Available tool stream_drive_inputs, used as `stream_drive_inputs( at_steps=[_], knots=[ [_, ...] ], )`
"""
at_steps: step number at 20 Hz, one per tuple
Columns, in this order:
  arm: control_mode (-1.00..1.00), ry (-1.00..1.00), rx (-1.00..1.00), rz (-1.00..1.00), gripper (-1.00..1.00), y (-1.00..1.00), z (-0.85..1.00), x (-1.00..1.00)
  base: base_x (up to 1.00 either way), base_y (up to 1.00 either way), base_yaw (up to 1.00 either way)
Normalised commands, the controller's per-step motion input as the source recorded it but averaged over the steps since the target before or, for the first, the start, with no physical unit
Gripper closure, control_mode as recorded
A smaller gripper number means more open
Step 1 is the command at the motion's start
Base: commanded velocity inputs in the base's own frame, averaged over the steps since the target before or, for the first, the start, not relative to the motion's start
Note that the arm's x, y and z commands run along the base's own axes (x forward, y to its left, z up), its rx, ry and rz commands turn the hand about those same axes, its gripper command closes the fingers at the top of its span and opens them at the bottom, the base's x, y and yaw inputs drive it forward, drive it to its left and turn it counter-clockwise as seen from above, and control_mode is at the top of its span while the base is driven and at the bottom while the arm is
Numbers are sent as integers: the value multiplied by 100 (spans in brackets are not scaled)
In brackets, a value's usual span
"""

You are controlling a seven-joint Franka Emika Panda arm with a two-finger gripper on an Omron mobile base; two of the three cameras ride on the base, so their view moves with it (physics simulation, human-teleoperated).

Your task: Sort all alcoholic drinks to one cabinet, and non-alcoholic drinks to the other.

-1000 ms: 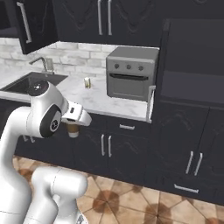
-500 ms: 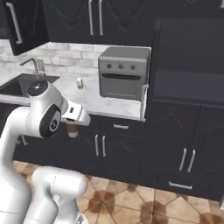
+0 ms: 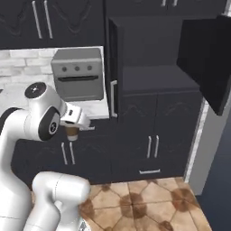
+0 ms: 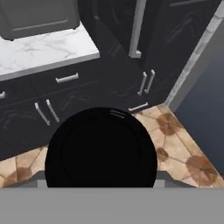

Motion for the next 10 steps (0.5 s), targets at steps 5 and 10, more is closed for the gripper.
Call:
stream_drive_inputs(
  at_steps=[5,10],
  knots=[
    [100,0,0,0,100,0,0,0,-12,43,-70],
    [100,0,0,0,100,0,0,0,0,17,-70]
  ],
)
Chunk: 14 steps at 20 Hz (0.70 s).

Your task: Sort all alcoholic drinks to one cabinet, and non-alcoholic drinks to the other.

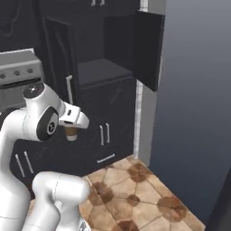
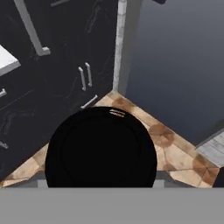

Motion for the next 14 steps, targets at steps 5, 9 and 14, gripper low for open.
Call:
stream_drive_inputs(
  at_steps=[5,9,14],
  knots=[
    [100,0,0,0,100,0,0,0,5,0,-65],
    [100,0,0,0,100,0,0,0,41,0,-61],
    [100,0,0,0,100,0,0,0,75,0,-47]
  ],
)
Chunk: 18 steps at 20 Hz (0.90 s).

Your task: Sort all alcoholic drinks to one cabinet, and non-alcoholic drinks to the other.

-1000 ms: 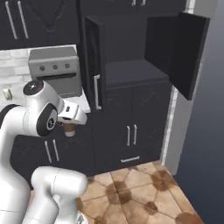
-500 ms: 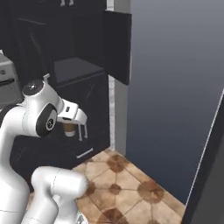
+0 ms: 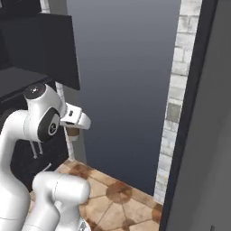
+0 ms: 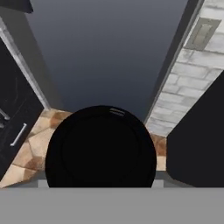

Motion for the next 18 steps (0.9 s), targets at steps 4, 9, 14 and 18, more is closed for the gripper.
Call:
stream_drive_inputs(
  at_steps=[4,9,14,18],
  knots=[
    [100,0,0,0,100,0,0,0,84,0,-34],
    [100,0,0,0,100,0,0,0,63,0,-18],
    [100,0,0,0,100,0,0,0,2,13,14],
    [100,0,0,0,100,0,0,0,2,24,44]
  ],
)
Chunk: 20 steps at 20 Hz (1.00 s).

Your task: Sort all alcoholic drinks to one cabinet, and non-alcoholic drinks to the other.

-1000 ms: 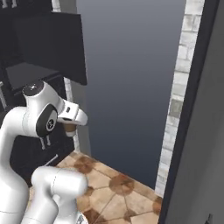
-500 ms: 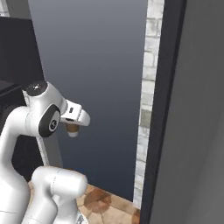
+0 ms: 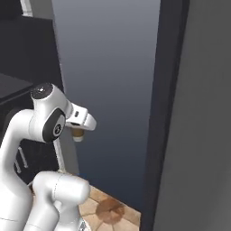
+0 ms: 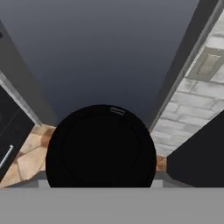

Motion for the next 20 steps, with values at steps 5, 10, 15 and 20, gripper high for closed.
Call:
stream_drive_inputs(
  at_steps=[5,10,15,20],
  knots=[
    [100,0,0,0,100,0,0,0,13,21,51],
    [100,0,0,0,100,0,0,0,16,15,55],
    [100,0,0,0,100,0,0,0,16,2,58],
    [100,0,0,0,100,0,0,0,30,-18,59]
  ],
)
